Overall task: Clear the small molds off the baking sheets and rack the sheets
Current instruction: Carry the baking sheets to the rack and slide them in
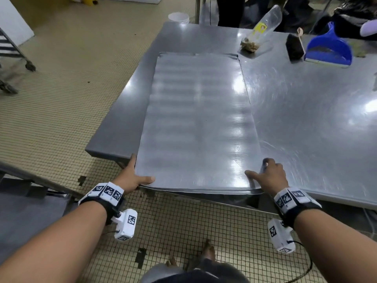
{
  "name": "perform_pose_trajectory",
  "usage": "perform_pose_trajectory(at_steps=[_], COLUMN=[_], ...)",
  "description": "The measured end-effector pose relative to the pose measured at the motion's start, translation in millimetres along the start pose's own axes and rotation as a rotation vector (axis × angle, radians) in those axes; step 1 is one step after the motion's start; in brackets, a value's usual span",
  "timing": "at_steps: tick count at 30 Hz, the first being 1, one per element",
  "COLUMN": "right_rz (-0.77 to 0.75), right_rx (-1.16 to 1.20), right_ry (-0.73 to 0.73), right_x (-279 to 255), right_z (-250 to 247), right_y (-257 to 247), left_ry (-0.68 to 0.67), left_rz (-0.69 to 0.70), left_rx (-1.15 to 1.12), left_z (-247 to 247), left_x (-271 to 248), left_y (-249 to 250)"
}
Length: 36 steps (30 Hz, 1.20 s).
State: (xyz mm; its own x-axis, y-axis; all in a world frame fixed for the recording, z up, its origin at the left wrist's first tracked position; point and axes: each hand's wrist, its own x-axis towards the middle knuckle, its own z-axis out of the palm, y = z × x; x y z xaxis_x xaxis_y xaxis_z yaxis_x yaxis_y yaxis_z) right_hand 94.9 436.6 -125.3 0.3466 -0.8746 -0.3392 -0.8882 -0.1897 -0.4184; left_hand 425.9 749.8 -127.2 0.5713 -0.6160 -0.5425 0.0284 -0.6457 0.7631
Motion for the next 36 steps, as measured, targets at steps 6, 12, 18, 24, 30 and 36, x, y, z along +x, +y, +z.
perform_pose_trajectory(at_steps=[6, 12, 18, 24, 30, 36], right_rz=[0.089, 0.193, 0.114, 0.141, 0.126, 0.102], right_rx=[0.038, 0.254, 0.1, 0.411, 0.412, 0.434], right_ry=[-0.047, -0.23, -0.416, -0.177, 0.019, 0.107], right_x=[-34, -63, -60, -76, -84, -84], right_z=[5, 16, 25, 19, 48, 44], right_y=[1, 20, 65, 33, 29, 28], left_ry=[-0.134, -0.26, -0.324, -0.028, 0.181, 0.268], left_rz=[-0.01, 0.053, -0.007, 0.015, 0.137, 0.173], left_rx=[0.143, 0.103, 0.18, 0.117, 0.177, 0.15], left_z=[-23, -29, -48, -32, -6, -2], left_x=[-7, -29, -36, -17, -5, 0], left_y=[-19, -29, -48, -31, -18, -25])
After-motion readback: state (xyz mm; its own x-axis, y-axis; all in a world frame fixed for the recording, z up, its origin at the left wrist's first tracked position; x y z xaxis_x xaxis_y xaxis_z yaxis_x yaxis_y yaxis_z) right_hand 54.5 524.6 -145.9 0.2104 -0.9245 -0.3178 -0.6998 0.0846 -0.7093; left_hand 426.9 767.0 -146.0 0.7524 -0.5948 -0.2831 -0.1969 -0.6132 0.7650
